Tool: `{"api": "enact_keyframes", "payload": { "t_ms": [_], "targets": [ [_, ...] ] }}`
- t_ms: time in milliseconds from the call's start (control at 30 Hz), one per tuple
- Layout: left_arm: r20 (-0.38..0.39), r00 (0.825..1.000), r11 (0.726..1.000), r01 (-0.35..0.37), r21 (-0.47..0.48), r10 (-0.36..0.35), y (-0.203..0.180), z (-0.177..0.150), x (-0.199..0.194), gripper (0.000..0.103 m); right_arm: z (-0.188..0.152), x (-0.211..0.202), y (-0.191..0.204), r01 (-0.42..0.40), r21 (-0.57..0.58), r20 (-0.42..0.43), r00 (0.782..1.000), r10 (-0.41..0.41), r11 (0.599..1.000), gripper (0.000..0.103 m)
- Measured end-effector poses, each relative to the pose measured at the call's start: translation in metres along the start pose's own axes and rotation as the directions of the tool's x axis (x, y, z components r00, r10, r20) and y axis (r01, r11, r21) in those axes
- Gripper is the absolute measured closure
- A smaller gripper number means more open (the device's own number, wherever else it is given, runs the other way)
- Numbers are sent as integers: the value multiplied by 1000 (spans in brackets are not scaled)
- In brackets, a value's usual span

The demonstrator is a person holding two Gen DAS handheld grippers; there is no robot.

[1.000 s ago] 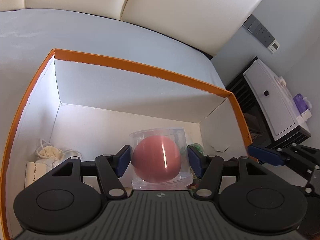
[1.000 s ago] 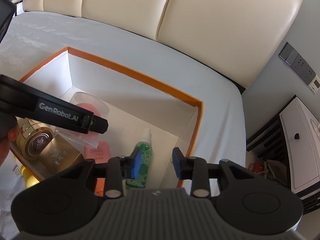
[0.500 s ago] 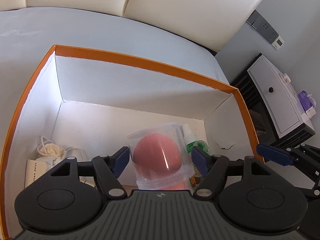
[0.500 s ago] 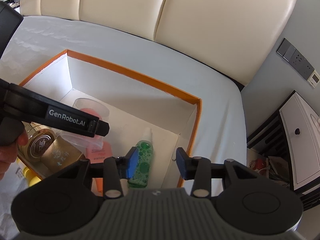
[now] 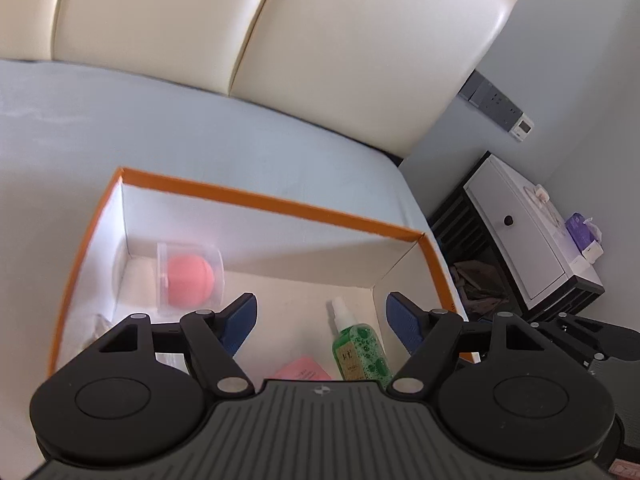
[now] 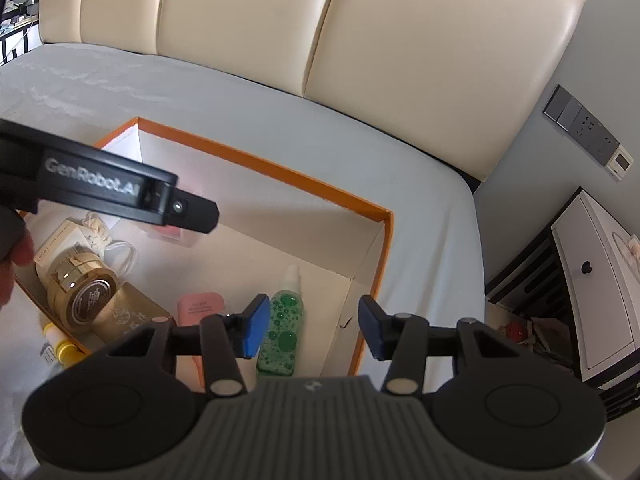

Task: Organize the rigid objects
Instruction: 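Withdraw both open tools back toward the remaining items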

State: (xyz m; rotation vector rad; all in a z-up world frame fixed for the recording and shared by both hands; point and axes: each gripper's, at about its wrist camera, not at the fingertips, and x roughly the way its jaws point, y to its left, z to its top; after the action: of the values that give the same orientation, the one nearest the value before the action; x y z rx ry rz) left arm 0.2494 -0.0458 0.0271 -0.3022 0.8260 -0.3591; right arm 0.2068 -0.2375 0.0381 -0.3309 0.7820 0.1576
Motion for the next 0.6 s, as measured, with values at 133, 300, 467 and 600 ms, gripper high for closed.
{"api": "enact_keyframes", "payload": {
  "t_ms": [133,300,467,600],
  "targets": [
    [49,999,999,-24,41,22,-7,0,-24,20,2,-13,1,-2,8,20,1000,2,1000,53],
    [119,992,995,-52,89,41,-16,-7,-55,24,2,-36,2,-19,36,67,998,16,999,52],
    [186,980,988,-90,127,65,-25,-23,-84,25,-7,-64,2,-67,112,150,987,50,991,51],
    [227,970,981,-124,151,88,-30,-37,-105,29,-21,-81,8,-89,165,195,979,56,982,47]
  ]
}}
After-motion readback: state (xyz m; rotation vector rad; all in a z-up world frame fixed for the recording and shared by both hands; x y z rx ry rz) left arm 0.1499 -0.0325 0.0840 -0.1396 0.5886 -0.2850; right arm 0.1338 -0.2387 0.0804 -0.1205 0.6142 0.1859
